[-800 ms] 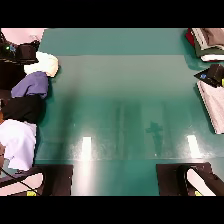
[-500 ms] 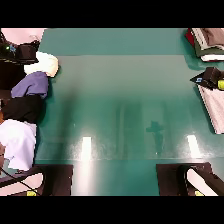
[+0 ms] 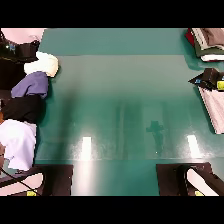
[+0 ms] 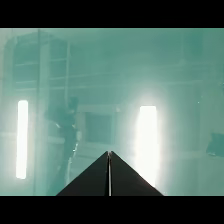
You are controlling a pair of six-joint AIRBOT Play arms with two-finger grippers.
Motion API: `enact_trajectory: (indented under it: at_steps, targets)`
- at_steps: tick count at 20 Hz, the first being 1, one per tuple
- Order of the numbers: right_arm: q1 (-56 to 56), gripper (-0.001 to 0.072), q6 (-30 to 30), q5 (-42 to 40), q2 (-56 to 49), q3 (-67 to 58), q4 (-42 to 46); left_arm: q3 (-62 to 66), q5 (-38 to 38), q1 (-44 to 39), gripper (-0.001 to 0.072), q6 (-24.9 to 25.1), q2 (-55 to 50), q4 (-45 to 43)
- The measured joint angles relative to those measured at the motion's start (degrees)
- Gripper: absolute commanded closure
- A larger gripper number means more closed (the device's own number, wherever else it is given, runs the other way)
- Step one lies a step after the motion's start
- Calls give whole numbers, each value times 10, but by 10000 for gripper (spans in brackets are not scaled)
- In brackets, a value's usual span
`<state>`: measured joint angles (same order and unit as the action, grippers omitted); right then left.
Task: Fold the shirts.
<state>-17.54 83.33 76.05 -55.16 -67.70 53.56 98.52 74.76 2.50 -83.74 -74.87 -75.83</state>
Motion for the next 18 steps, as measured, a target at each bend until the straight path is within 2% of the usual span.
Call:
enact_trajectory:
  at_steps: [1,2,3,7,14,18]
  targets:
    - [0,696,0,0,0,0,0,0,-16,0,644,0,0,0]
    - [0,695,0,0,0,0,0,0,-31,0,334,0,-1,-2]
    - [0,695,0,0,0,0,0,0,-50,0,135,1,-3,-7]
    - [0,696,0,8,0,0,0,0,-125,0,133,-11,-50,-65]
    - [0,696,0,46,0,0,0,0,-229,0,133,-50,-229,-170]
    - [0,696,0,50,0,0,0,0,-289,0,134,-78,-295,-214]
